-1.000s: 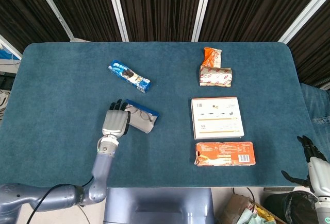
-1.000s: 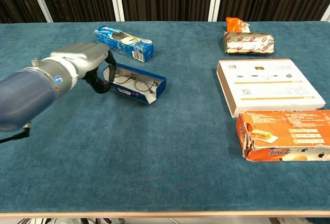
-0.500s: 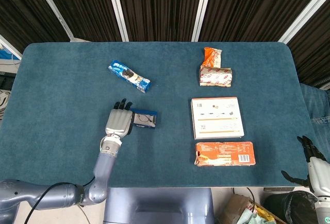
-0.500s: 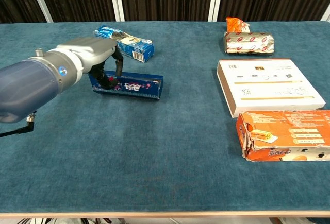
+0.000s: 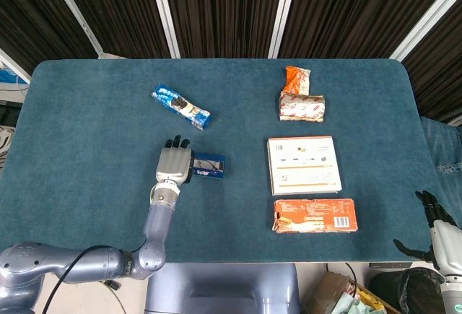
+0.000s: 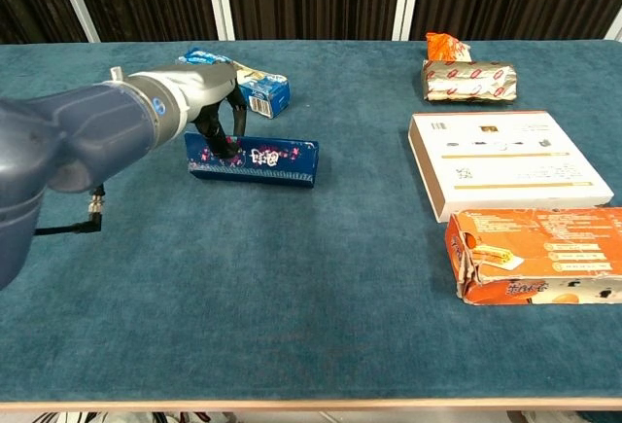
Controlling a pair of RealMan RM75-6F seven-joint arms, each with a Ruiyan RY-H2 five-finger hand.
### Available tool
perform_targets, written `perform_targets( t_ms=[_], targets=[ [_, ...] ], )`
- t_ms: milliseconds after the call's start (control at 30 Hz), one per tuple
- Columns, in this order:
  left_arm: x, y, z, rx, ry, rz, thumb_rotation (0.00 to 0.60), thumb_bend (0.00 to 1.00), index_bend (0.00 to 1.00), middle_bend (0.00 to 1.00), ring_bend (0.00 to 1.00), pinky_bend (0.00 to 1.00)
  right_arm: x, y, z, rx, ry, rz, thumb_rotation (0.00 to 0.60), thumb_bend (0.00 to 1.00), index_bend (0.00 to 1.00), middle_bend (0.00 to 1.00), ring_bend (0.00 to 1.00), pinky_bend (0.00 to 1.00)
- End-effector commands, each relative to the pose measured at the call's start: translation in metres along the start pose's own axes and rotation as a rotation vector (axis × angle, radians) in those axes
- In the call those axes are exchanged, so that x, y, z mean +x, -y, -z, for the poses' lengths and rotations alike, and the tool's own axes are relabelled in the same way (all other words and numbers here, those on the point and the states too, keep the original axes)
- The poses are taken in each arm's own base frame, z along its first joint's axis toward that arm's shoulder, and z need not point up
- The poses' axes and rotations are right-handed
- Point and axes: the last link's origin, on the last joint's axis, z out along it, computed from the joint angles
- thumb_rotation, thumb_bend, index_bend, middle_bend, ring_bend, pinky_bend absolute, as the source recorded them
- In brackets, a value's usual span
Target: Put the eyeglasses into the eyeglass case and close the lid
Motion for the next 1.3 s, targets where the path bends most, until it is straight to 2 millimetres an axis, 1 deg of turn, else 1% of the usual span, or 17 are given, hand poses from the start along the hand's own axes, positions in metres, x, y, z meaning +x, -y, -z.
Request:
perform_targets(
  t_ms=[33, 400, 600, 1033, 1300],
  targets=[
    [0.005, -0.002, -0.006, 0.015, -0.005, 0.014, 0.6, 0.43, 0.61, 0.17, 0.03, 0.12, 0.0, 0.0, 0.0, 0.0, 0.0, 0.0, 0.6, 0.25, 0.09, 0.05, 0.12, 0.16],
    [0.016, 0.0, -0.023, 0.063, 0.004, 0.067, 0.6, 0.43, 0.61, 0.17, 0.03, 0.12, -0.001, 0.0, 0.0, -0.002, 0.005, 0.005, 0.6, 0.25, 0.09, 0.05, 0.12, 0.16],
    [0.017, 0.0, -0.029, 0.079, 0.006, 0.074, 0.6, 0.43, 0.61, 0.16, 0.03, 0.12, -0.001, 0.0, 0.0, -0.004, 0.005, 0.005, 0.6, 0.25, 0.09, 0.05, 0.12, 0.16],
    [0.016, 0.002, -0.04, 0.099, -0.021, 0.066, 0.6, 0.43, 0.57, 0.16, 0.03, 0.12, -0.001, -0.001, 0.0, -0.007, 0.009, 0.002, 0.6, 0.25, 0.09, 0.05, 0.12, 0.16],
    [0.014, 0.004, -0.043, 0.106, -0.03, 0.065, 0.6, 0.43, 0.51, 0.16, 0.03, 0.12, -0.001, -0.001, 0.0, -0.008, 0.013, 0.002, 0.6, 0.25, 0.09, 0.05, 0.12, 0.16]
  ],
)
